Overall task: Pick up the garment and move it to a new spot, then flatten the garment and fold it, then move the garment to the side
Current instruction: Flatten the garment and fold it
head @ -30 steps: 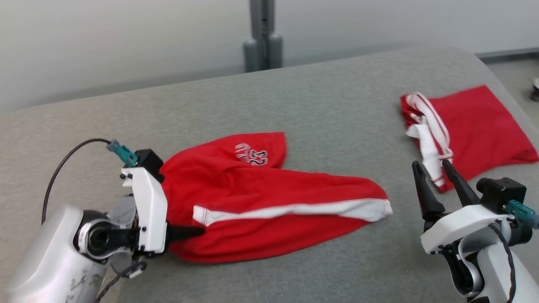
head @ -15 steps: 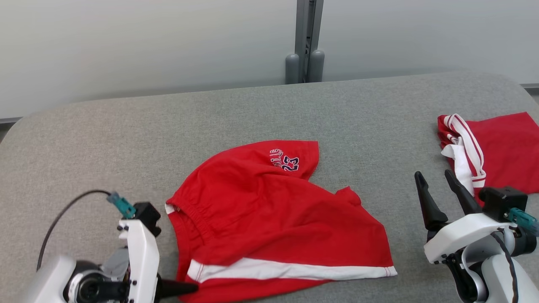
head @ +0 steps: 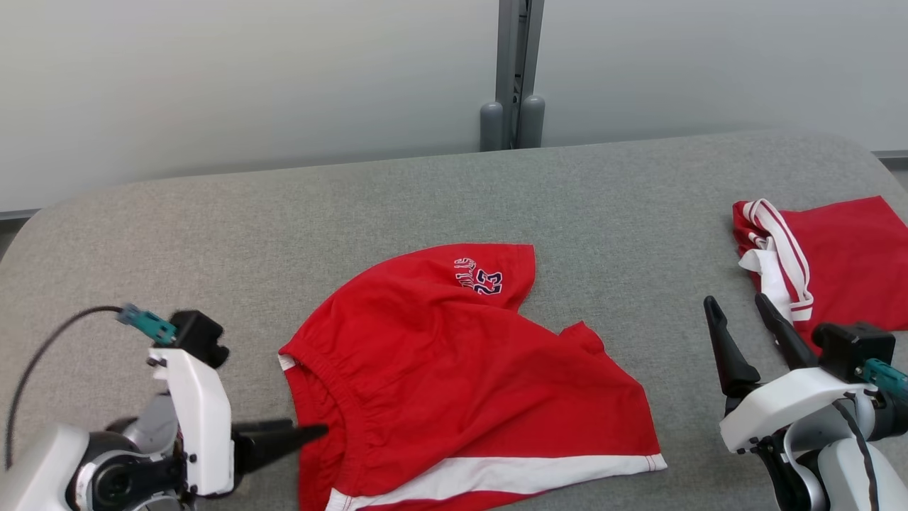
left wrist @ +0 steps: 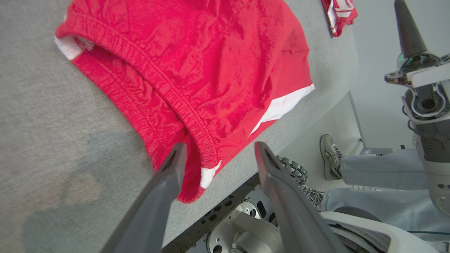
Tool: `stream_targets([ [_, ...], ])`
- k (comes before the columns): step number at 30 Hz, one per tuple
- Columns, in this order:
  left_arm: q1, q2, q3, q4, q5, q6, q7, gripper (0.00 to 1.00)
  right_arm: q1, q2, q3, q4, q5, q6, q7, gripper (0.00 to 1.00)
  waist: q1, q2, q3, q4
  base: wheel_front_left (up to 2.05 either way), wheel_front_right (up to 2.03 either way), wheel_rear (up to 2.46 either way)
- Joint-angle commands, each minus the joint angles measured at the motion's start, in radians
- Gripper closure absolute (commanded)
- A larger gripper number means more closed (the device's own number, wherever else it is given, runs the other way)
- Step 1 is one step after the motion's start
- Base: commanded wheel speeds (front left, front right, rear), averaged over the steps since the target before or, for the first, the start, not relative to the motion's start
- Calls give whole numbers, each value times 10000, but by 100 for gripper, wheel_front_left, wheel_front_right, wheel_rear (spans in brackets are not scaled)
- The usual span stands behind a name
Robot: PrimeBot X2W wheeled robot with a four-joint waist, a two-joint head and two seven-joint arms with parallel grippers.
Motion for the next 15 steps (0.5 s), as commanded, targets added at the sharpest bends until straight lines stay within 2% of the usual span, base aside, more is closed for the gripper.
stream_targets([
  [1,-141,123,114,-120,211,-9,-250,0,87,-21,-11,-79,-93,3,20,0,0,0,-32,9,0,0,0],
  [5,29,265,461,-673,942,-11,-1760,0,212,21,-73,-229,-68,3,-92,0,0,0,-108,30,0,0,0],
  [10,418,10,924,-1177,2085,58,-4002,0,346,126,-297,-426,-8,3,-377,0,0,0,-184,143,0,0,0],
  [14,741,-398,1359,-1515,2851,427,-5703,0,495,246,-354,-536,-96,3,-597,0,0,0,-247,284,0,0,0],
  [15,888,-657,1550,-1674,3240,669,-6522,0,478,286,-335,-598,-104,3,-738,0,0,0,-271,351,0,0,0],
])
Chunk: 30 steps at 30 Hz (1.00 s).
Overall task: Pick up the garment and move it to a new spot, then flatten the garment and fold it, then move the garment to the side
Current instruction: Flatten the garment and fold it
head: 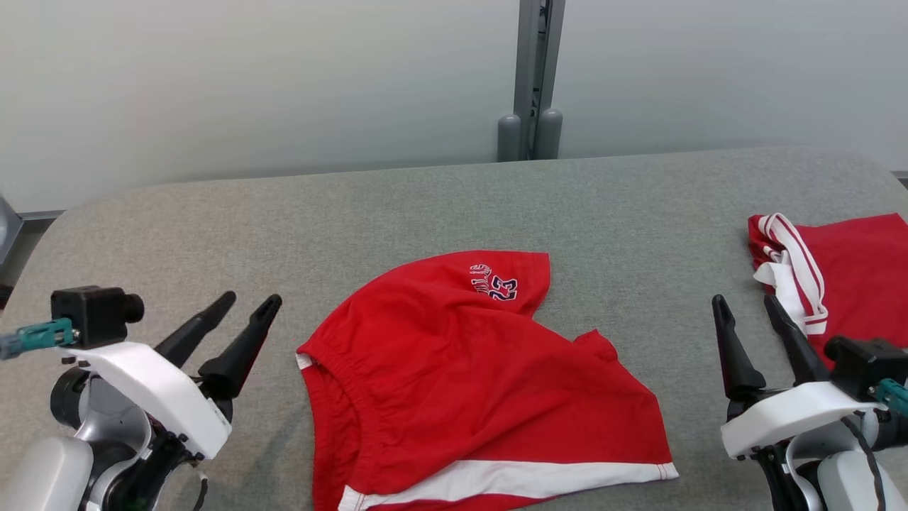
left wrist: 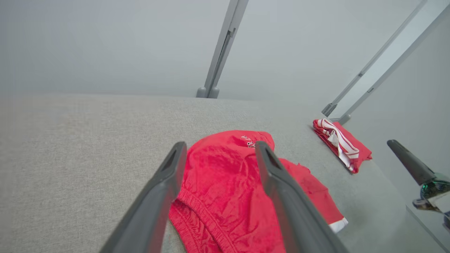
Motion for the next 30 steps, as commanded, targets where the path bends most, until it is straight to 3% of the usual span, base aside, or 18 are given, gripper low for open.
stream_targets([
  [1,165,-109,119,-111,259,137,-438,0,36,-10,2,-94,-49,3,-146,0,0,0,-22,54,0,0,0],
  [5,402,-424,327,-154,915,551,-1579,0,94,55,47,-124,-91,3,-317,0,0,0,-59,141,0,0,0],
  [10,991,-868,336,193,2461,1232,-3858,0,293,145,240,-32,-92,3,-598,0,0,0,-88,253,0,0,0],
  [15,1546,-1395,438,570,3113,1702,-5528,0,468,174,265,-127,-77,3,-829,0,0,0,-112,269,0,0,0],
  [20,1958,-1783,419,729,3373,1832,-6063,0,653,157,230,-213,-46,3,-963,0,0,0,-132,257,0,0,0],
  [30,2033,-2374,554,1042,4180,1694,-6298,0,642,220,335,-135,-203,3,-1094,0,0,0,-117,289,0,0,0],
])
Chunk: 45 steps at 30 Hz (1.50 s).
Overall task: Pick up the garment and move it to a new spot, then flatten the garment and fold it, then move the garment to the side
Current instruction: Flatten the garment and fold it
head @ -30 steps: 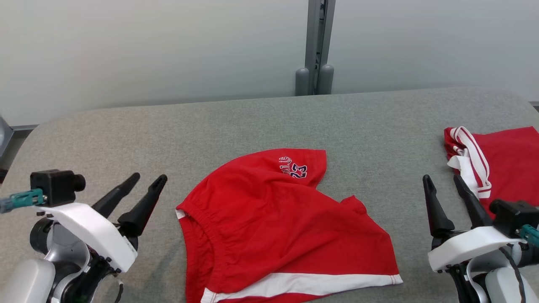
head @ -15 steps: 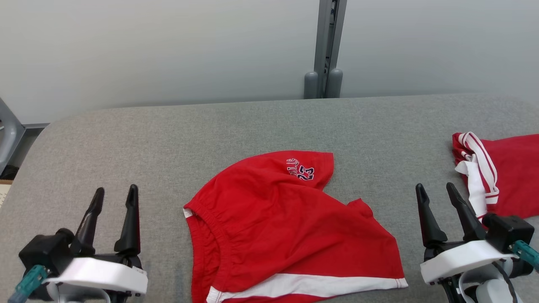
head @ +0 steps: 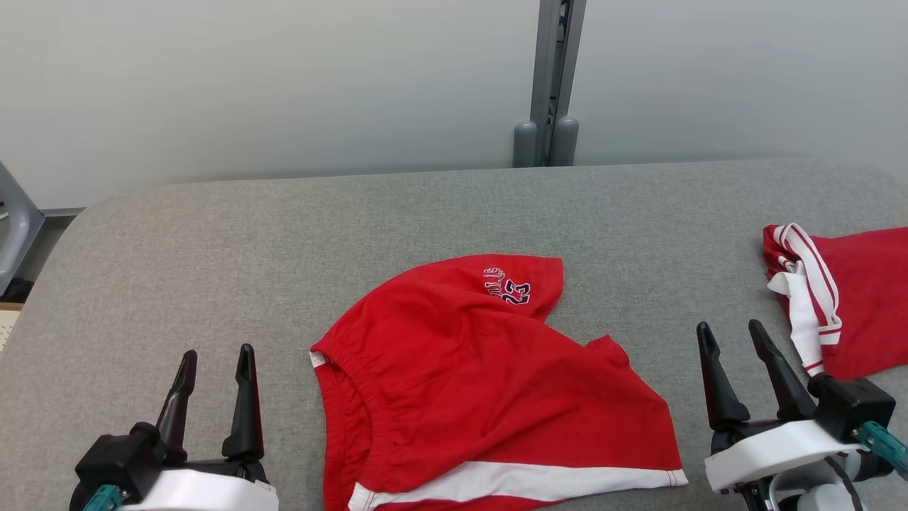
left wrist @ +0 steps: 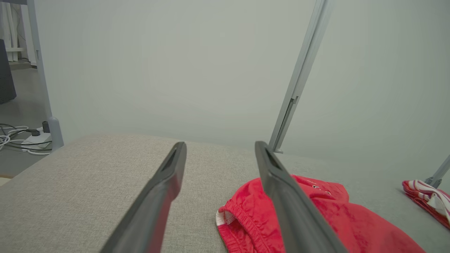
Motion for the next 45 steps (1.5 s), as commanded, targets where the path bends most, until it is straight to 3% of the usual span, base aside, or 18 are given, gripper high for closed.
stream_targets([
  [1,-71,-24,75,43,167,-48,-31,0,-95,-47,6,37,-72,3,-90,0,0,-1,-2,-6,0,0,0],
  [14,-55,-424,401,347,737,-430,-38,0,-186,-52,-87,92,-283,3,-118,0,0,-1,-12,-12,0,0,0],
  [39,100,-744,645,399,1487,-572,-39,0,-157,-13,-92,-3,-333,3,-16,0,0,-1,-8,-6,0,0,0],
  [45,123,-581,411,440,1528,-605,493,0,-237,-250,-647,-151,-399,3,127,0,0,-1,11,-28,0,0,0],
])
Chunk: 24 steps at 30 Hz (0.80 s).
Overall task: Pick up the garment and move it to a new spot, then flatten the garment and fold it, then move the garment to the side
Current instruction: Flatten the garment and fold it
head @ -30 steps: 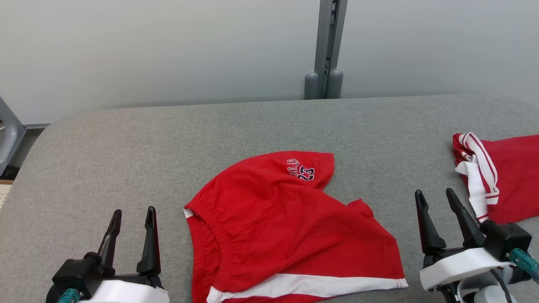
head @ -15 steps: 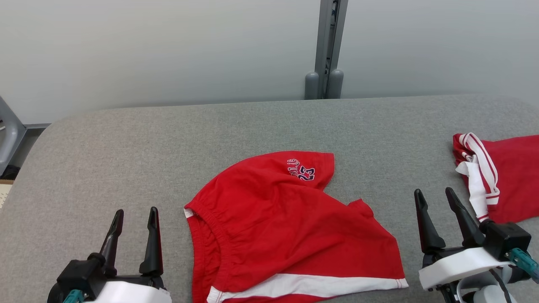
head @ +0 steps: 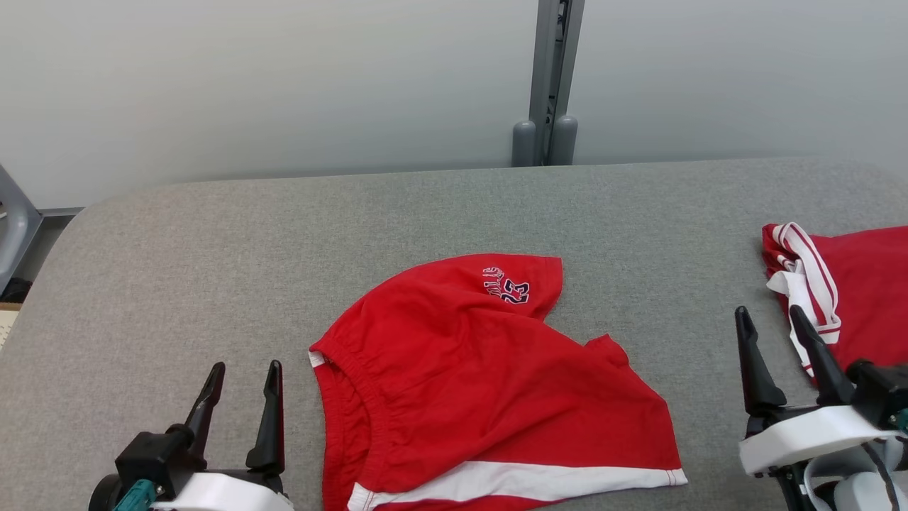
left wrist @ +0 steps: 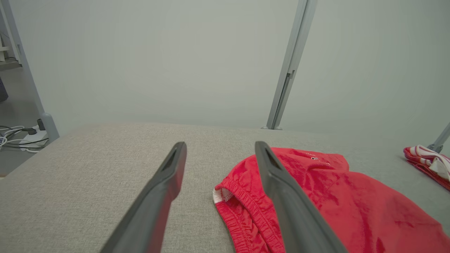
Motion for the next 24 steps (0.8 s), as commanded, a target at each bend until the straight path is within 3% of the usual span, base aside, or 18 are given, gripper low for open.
stream_targets([
  [1,48,128,-8,-82,7,-38,127,0,-77,-161,-75,-66,-35,3,126,0,0,-1,3,3,0,0,0],
  [8,371,446,-274,-661,-253,-197,1613,0,387,-888,43,-307,477,3,1329,0,0,-1,40,6,0,0,0],
  [14,694,634,-678,-1116,-589,-400,3054,0,1002,-1458,899,-410,1494,3,3087,0,0,-1,159,0,0,0,0],
  [19,775,790,-1023,-1251,-823,-601,4112,0,1371,-1600,1573,-210,2429,3,4825,0,0,-1,369,-55,0,0,0],
  [24,596,849,-1444,-1000,-1007,-842,4981,0,1095,-1474,2071,-38,2621,3,5173,0,0,-1,533,-54,0,0,0],
])
